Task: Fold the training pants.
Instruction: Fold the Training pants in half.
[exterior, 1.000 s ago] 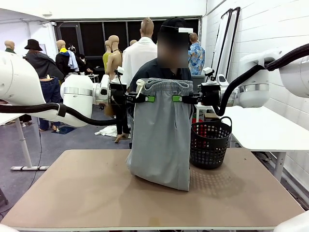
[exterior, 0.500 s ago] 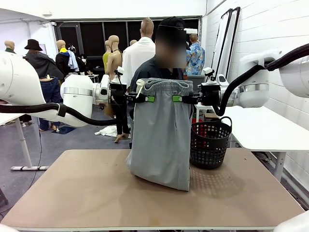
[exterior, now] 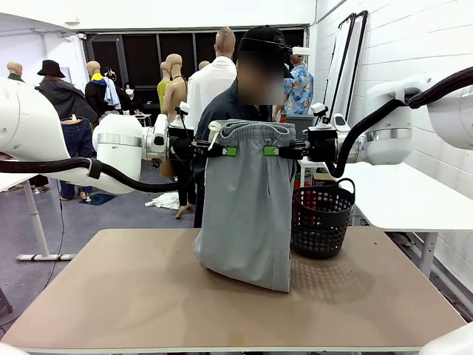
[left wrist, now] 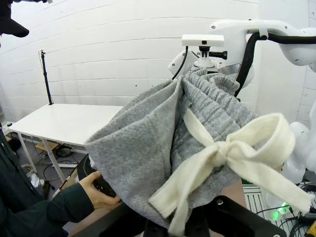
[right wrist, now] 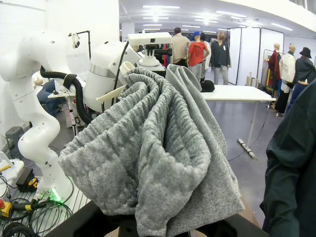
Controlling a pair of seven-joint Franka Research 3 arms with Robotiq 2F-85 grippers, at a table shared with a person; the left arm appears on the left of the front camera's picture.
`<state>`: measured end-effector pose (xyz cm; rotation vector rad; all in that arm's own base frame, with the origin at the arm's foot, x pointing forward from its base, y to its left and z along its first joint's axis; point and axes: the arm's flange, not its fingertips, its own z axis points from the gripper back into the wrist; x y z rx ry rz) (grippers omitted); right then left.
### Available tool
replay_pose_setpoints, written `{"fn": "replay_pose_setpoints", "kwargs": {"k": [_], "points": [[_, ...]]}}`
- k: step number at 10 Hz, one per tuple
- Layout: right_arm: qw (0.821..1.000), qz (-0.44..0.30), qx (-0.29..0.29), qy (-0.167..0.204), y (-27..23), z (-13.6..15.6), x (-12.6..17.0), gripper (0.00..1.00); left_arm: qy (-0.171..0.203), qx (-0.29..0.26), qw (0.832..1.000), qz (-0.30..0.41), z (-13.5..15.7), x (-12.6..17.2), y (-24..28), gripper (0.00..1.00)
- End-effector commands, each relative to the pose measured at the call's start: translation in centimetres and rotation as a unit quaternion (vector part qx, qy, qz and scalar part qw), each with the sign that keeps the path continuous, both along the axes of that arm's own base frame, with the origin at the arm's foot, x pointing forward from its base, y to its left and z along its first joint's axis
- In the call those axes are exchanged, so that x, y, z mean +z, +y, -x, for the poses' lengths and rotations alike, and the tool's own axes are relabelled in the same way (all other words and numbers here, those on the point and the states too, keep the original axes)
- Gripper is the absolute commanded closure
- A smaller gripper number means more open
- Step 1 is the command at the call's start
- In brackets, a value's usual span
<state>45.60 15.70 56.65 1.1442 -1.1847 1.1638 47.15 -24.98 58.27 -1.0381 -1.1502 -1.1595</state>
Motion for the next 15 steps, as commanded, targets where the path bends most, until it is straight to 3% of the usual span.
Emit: {"fn": "replay_pose_setpoints", "kwargs": {"k": [1,6,12,15], "points": [[1.000,-0.007,0.001,0.001,0.2,0.1,0.2,1.00,-0.012,0.005,1.000,0.013,0.0,0.3,0.1,1.00],[0.999,0.024,0.023,-0.003,1.9,-1.1,1.3,1.00,0.008,0.016,1.000,0.013,1.4,0.2,1.7,1.00],[0.996,0.050,0.070,0.008,6.0,-2.4,2.1,1.00,0.053,0.039,0.998,0.007,7.4,-0.6,4.3,1.00],[0.995,0.048,0.079,0.039,5.7,-0.4,0.9,1.00,0.070,0.039,0.997,0.008,9.7,-1.3,4.3,1.00]]}}
